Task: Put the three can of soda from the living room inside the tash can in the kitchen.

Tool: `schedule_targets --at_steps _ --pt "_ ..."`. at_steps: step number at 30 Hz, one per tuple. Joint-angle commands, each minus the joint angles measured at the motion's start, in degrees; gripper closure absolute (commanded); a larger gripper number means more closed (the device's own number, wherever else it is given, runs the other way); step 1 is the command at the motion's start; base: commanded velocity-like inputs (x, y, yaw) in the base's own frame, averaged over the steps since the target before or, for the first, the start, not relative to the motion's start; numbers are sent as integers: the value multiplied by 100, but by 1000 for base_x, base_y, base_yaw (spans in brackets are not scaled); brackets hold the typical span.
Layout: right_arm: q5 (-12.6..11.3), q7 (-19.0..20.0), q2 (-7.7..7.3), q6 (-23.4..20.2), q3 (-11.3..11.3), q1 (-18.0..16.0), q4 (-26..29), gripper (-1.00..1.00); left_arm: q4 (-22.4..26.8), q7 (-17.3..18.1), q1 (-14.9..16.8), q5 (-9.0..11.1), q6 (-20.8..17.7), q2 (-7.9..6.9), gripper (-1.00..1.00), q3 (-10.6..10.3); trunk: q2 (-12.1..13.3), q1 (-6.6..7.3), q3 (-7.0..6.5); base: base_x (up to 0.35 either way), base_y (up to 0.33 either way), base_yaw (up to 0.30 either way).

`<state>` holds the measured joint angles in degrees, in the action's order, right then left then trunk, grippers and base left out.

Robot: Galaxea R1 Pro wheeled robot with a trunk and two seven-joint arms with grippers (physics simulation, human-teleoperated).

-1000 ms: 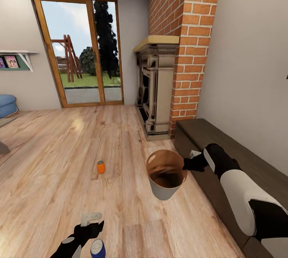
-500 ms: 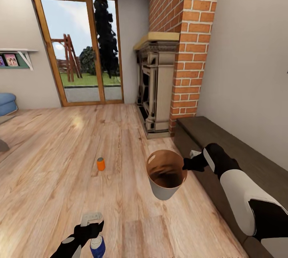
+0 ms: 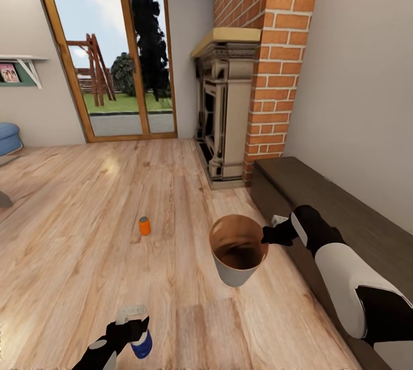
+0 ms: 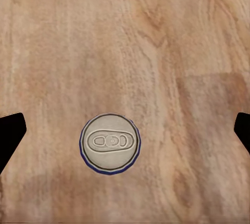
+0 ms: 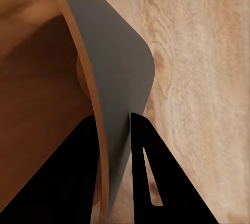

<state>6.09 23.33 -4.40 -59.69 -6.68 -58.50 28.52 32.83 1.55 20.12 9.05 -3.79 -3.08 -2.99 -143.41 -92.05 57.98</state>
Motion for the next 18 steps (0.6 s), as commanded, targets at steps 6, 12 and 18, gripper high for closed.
schedule_targets --at_steps 6,12,18 --pt "-217 23 -4 -31 -18 -4 10 100 20 3 -4 5 7 -3 -100 -4 -7 -9 88 0 0 134" --pt "-215 22 6 -31 -13 -4 13 100 41 4 -7 12 9 -5 -100 -6 -7 -9 88 3 0 75" --pt "-219 27 21 -31 225 -2 20 100 34 11 -8 16 -9 -6 -100 -1 -7 -9 88 175 51 9"
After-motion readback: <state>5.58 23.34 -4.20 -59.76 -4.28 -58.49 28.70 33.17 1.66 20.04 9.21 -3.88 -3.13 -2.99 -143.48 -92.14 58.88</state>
